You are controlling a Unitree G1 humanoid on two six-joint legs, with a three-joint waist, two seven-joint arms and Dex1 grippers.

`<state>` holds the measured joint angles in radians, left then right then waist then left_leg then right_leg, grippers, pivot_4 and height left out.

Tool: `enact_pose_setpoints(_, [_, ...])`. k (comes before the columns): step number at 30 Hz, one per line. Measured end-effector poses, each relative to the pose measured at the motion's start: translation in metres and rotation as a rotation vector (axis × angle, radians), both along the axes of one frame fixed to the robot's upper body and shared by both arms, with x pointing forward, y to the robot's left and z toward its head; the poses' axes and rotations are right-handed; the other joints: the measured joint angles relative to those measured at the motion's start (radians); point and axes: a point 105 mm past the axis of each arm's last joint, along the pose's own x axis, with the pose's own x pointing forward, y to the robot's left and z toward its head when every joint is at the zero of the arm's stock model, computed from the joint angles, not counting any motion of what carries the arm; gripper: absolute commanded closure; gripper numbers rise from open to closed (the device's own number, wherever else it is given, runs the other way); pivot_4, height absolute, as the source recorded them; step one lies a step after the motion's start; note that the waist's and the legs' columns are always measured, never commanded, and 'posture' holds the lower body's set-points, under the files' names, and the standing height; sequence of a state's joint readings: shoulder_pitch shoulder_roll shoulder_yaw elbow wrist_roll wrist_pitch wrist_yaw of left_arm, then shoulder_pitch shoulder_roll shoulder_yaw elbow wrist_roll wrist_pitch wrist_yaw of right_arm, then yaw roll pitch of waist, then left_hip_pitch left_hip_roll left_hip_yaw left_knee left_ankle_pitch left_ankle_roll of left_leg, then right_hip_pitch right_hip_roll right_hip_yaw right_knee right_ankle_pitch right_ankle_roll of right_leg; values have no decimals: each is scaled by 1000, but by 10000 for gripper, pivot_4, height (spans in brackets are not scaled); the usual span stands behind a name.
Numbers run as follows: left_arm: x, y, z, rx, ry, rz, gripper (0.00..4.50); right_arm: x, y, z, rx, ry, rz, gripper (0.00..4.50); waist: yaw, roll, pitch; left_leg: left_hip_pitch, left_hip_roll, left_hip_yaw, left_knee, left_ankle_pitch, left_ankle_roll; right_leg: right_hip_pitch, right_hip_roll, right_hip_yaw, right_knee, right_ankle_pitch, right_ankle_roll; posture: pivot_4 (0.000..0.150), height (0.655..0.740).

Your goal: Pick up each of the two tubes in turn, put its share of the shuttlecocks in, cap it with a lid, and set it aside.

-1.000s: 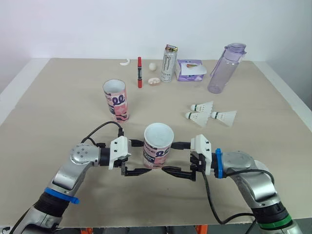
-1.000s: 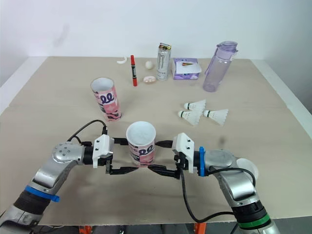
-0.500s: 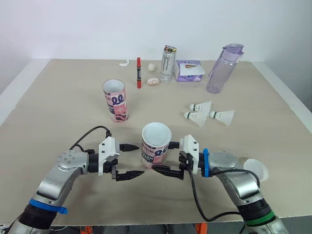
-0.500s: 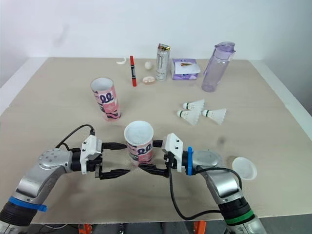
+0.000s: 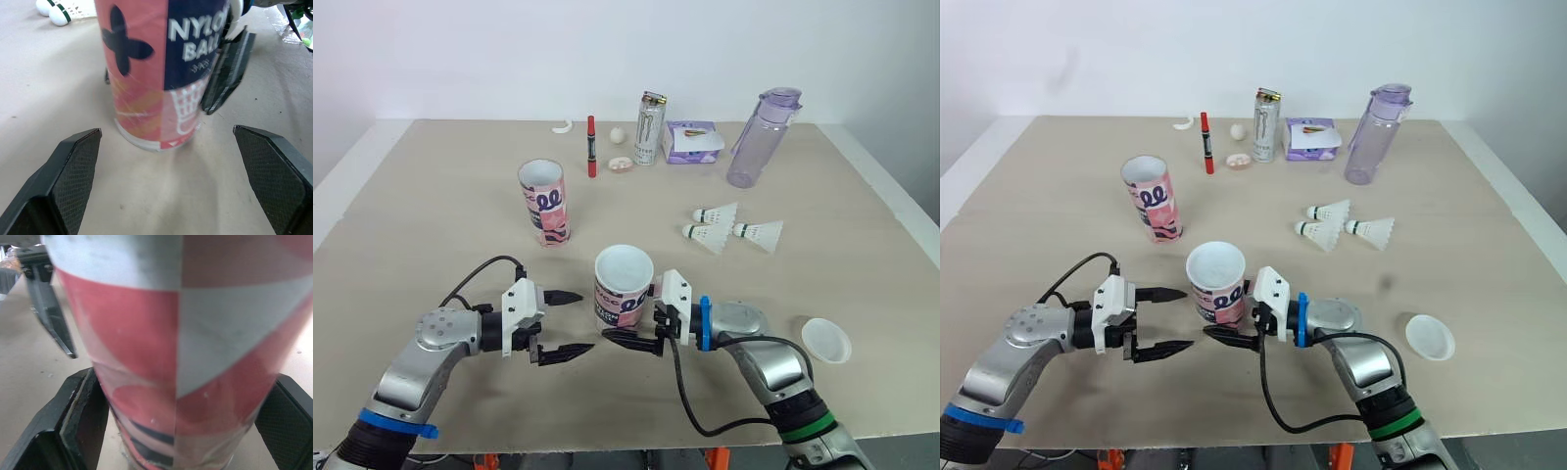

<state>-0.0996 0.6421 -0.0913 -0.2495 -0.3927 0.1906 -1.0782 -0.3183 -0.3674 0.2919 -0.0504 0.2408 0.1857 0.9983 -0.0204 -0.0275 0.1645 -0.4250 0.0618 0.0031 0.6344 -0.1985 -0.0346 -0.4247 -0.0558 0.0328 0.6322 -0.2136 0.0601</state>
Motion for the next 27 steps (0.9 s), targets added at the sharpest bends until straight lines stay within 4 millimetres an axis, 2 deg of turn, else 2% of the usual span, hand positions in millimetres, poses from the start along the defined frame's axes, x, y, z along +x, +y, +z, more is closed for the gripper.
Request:
enact_pose_setpoints(9, [-2, 1, 1, -3, -23, 25, 0, 7, 13, 2, 18, -26, 28, 490, 0, 0, 0, 1, 0, 0, 0, 0, 0, 0, 1, 0, 1, 1, -1, 1500, 7400])
enact_pose_setpoints(19, [-4, 2, -2, 14, -29, 39, 0, 6, 12, -1, 17, -26, 42, 490, 0, 0, 0, 1, 1, 0, 1, 0, 0, 0, 1, 0, 2, 1, -1, 1500, 7400])
enact_pose_setpoints(21, [-4, 2, -2, 18, -37, 38, 0, 6, 12, -1, 17, -26, 42, 5646, 0, 0, 0, 1, 1, 0, 1, 0, 0, 0, 1, 0, 2, 1, -1, 1500, 7400])
enact_pose_setpoints(24, [-3, 2, -2, 23, -46, 36, 0, 6, 12, -1, 19, -28, 42, 16423, 0, 0, 0, 1, 1, 0, 1, 1, 0, 0, 1, 0, 2, 1, -1, 1500, 7400])
enact_pose_setpoints(27, [-3, 2, -1, 24, -49, 35, 0, 7, 13, 0, 25, -33, 36, 18377, 0, 0, 0, 1, 1, 0, 1, 1, 0, 0, 1, 0, 3, 1, -1, 1500, 7400])
